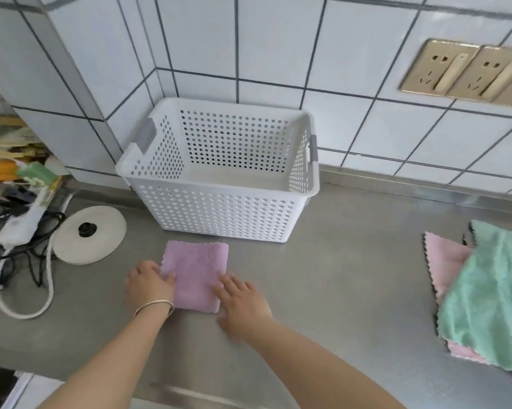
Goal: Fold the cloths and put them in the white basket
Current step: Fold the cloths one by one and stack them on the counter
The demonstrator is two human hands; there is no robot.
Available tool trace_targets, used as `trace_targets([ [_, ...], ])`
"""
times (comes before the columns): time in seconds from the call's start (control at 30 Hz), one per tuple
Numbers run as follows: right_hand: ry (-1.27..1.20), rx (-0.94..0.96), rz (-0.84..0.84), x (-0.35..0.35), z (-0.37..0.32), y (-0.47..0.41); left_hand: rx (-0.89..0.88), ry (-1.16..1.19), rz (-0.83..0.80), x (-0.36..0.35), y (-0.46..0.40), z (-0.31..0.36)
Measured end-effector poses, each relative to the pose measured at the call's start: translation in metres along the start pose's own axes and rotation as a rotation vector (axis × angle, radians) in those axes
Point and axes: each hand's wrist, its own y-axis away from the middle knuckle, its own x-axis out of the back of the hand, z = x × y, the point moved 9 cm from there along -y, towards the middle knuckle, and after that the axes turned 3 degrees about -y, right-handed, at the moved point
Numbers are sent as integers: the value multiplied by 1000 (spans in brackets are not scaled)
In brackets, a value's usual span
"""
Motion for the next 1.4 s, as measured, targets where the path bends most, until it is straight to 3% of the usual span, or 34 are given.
trace_targets([
  [0.07,-92,-30,124,23,12,17,-188,18,162,15,24,40],
  [0.13,-122,-75,288,43,43,47,-411,60,186,9,63,95],
  [0.23,-121,-205,495,63,109,112,-690,140,-44,-32,131,172],
  [0.37,-91,-507,678,73,211,224,-904,230,-356,-89,228,248],
  [0.47,-48,-735,715,69,277,313,-1071,140,-534,-136,299,293],
  [0.53,-76,-841,700,59,312,360,-1225,55,-569,-165,345,320],
  [0.73,-60,-864,585,29,376,407,-1597,-139,-420,-217,452,382],
  [0.87,-46,-819,632,27,393,409,-1588,-332,-402,-244,472,391],
  [1.03,-99,-814,724,37,412,415,-1491,-285,-470,-244,468,393],
  [1.13,-121,-795,737,49,418,416,-1348,-124,-491,-236,452,402],
  [1.27,-98,-804,559,60,427,416,-1070,68,-552,-220,432,413],
  [1.4,-222,-909,655,101,440,443,-1012,158,-455,-177,414,436],
])
